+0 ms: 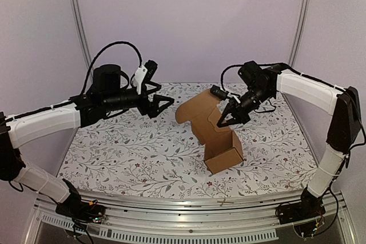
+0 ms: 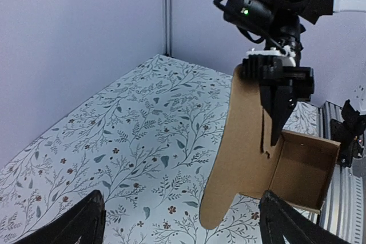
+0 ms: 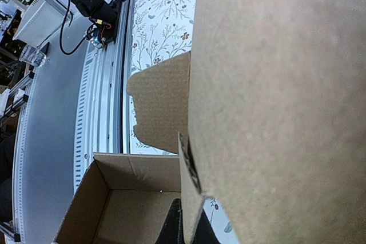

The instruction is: Fold the paper box

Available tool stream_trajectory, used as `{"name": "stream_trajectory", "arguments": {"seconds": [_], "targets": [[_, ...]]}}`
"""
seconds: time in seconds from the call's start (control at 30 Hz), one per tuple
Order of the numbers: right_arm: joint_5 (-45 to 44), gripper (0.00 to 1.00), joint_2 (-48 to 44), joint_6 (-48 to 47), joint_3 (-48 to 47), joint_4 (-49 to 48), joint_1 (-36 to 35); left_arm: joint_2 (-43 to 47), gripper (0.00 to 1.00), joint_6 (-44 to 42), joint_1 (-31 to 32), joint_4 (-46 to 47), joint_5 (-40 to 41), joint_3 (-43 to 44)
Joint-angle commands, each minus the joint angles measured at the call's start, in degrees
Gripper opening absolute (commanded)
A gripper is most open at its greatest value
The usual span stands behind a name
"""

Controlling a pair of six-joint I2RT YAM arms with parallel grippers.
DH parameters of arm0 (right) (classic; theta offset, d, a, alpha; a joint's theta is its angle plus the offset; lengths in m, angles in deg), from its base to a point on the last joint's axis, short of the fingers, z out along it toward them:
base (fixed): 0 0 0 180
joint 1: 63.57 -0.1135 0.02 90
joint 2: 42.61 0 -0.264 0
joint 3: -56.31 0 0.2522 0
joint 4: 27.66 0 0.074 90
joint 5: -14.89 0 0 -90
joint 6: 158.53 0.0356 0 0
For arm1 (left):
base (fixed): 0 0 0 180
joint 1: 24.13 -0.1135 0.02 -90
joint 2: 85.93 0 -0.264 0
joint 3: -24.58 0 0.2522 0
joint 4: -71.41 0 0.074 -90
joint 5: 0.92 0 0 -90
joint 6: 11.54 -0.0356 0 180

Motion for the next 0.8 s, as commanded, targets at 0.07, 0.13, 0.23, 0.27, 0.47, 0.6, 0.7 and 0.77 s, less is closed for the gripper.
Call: {"name": "stream_trajectory", "arguments": {"seconds": [0.07, 0.13, 0.23, 0.27, 0.47, 0.6, 0.7, 0.77], "targets": [[-0.46, 0.02, 0.14, -3.80, -0.41, 7.22, -3.56, -2.54, 0.93, -0.87, -1.32, -7.94, -23.51, 5.02], [-0.89, 0.02, -0.71, -5.07, 0.77, 7.55, -5.02, -2.53, 0.93, -0.69, -0.72, -7.44, -23.07, 4.51], [-2.24, 0.02, -0.78, -5.72, 0.92, 8.10, -7.61, -3.98, 0.92, 0.08, -0.12, -6.94, -23.61, 4.60], [-2.61, 0.02, -0.61, -5.83, 0.67, 8.62, -8.41, -4.92, 0.89, 1.17, 0.13, -6.95, -24.62, 5.01], [-4.22, 0.02, -0.50, -4.76, -1.82, 9.68, -10.59, -9.25, 0.74, -1.13, 4.67, -15.80, -26.42, 9.50], [-6.91, 0.02, -2.22, -4.05, -2.92, 9.91, -10.62, -11.61, 0.66, -2.43, 6.87, -22.31, -26.58, 12.00], [-7.81, 0.02, -3.39, -4.01, -2.56, 9.95, -10.65, -13.87, 0.53, -2.28, 7.03, -23.35, -28.12, 13.37], [-8.18, 0.03, -3.74, -4.22, -2.08, 9.96, -10.64, -15.07, 0.38, -2.18, 7.04, -23.36, -29.27, 13.92]]}}
